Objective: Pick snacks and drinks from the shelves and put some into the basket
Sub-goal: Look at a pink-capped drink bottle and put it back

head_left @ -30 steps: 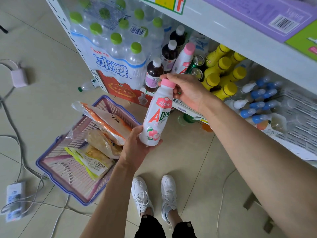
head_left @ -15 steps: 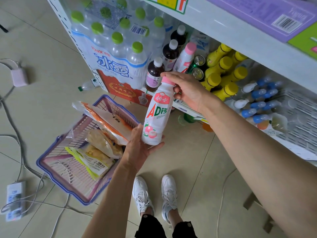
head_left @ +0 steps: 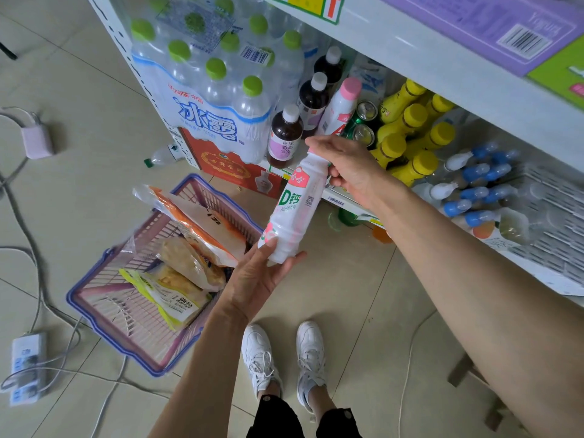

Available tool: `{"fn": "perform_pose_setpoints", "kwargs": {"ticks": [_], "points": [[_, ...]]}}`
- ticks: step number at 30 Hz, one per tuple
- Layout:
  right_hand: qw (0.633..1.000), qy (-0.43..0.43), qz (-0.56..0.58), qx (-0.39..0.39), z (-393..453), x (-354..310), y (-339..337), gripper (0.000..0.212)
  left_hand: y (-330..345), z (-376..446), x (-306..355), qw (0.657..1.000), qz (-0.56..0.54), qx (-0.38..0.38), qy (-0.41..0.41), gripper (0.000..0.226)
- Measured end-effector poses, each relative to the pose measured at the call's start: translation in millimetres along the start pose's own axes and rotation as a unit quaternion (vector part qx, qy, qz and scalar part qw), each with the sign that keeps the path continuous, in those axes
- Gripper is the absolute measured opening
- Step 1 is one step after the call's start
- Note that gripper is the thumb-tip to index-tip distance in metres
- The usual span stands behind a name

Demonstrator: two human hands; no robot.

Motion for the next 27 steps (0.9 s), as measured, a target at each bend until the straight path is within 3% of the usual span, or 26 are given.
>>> {"fn": "perform_pose_setpoints", "kwargs": {"ticks": [3, 7, 10, 17, 27], "points": [[1.0, 0.01, -0.007, 0.007, 1, -1, -2, 0.02, -2, 3, -3, 1.0, 0.01, 0.007, -0.008, 0.069], [0.999, 0.029, -0.008, 0.017, 7, -3, -3, 0.033, -1, 7, -7, 1.0, 0.014, 0.004, -0.001, 0.087], [1.0, 0.027, -0.002, 0.012, 8, -4, -1, 0.02, 5, 3, -8, 1.0, 0.004, 0.013, -0.005, 0.056], [0.999, -0.009, -0.031, -0.002, 7, -9, -2, 0.021, 3, 9, -15, 0.996, 0.051, 0.041, -0.061, 0.073], [0.997, -0.031, -0.075, -0.017, 8, -10, -1, 0.047, 13, 9, -29, 0.988, 0.132, 0.005, -0.08, 0.084]]}}
Point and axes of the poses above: each hand's wrist, its own z-axis towards the middle knuckle, its own y-axis out of the palm, x = y × z, the point moved 6 cm from there along z, towards the middle knuckle, and after that the axes turned 14 degrees about x, right-handed, at the moved point
